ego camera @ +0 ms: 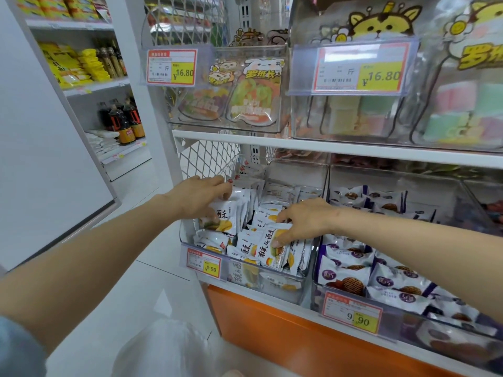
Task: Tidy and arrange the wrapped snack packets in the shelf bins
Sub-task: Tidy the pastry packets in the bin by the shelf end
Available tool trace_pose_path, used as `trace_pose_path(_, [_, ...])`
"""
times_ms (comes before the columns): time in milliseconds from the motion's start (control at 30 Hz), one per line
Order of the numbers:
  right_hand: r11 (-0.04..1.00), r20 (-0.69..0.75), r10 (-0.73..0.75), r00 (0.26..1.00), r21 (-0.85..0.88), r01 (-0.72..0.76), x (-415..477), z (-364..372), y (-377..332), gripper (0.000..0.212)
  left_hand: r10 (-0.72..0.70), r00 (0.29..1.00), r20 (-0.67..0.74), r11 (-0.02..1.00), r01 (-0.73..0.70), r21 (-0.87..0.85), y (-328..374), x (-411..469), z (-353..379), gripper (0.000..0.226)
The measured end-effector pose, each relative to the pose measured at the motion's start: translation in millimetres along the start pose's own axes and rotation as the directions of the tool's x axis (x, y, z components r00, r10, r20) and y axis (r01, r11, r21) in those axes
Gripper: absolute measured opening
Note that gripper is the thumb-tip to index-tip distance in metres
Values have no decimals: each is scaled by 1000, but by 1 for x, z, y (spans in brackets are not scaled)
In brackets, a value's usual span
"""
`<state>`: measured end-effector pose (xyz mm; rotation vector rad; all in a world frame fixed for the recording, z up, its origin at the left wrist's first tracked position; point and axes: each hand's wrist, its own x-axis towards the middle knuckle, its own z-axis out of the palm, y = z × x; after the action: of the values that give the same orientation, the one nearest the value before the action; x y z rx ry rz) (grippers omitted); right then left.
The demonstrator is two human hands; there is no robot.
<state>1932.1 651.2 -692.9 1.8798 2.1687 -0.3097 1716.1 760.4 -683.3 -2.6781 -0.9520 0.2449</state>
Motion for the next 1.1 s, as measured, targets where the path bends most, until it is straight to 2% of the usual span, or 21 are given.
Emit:
trace_pose_path(133, [998, -40, 6, 999, 57, -4, 2, 2, 1, 76, 36, 997, 61, 999, -36, -15, -3, 3, 1, 42])
trace_pose_path(267, [973, -102, 52, 993, 230, -28, 5, 4, 6, 70, 44, 996, 74, 998, -40, -54, 1, 8, 2, 36])
trace_pose_path(400, [909, -164, 66, 984, 417, 8, 4, 5, 8, 43, 37, 999, 40, 999, -38, 28, 7, 8, 6, 35])
trace_pose_path(500, [830, -217, 102, 971, 557, 37, 2, 4, 9, 27, 10, 1000, 16, 1000, -10, -2, 8, 5, 7, 36])
trace_pose_path(600, [643, -263, 126, 957, 756, 123, 4, 3, 11, 16, -38, 997, -67, 981, 25, -193, 13, 3, 3, 40])
trace_pose_path(633, [584, -267, 125, 955, 798, 147, 4, 2, 11, 13, -69, 991, -113, 945, 28, -325, 18, 3, 1, 42])
trace_pose_path(667, [537, -268, 121, 956, 827, 164, 5, 1, 12, 13, -110, 985, -134, 866, 29, -498, 25, 3, -3, 46])
trace_pose_path(733, [479, -269, 100, 958, 857, 191, 5, -1, 13, 12, -162, 985, -64, 581, 43, -813, 40, 2, -12, 57])
trace_pose_path(767, [466, -271, 89, 959, 862, 200, 4, -2, 13, 10, -149, 989, -19, 450, 51, -892, 48, 3, -15, 60])
trace_pose_path(800, [459, -271, 79, 959, 864, 207, 4, -2, 13, 9, -133, 991, 0, 374, 50, -926, 54, 5, -17, 60])
trace_pose_path(867, [453, -273, 53, 961, 864, 220, 3, -2, 13, 9, -115, 993, -14, 351, 27, -936, 59, 8, -18, 54])
trace_pose_path(933, [481, -258, 24, 966, 850, 215, 2, -2, 14, 19, -111, 993, -29, 393, 17, -919, 57, 6, -20, 45])
trace_pose_path(967, [543, -239, 16, 971, 818, 193, 2, -3, 15, 25, -117, 993, -28, 416, 24, -909, 54, 4, -20, 40])
trace_pose_path(1033, [774, -176, 12, 984, 624, 103, 3, -4, 16, 34, -154, 988, -18, 402, 46, -914, 47, -2, -21, 33])
trace_pose_path(1100, [945, -95, 25, 995, 327, 8, 4, -5, 10, 45, -214, 977, -6, 320, 64, -945, 40, -7, -20, 31])
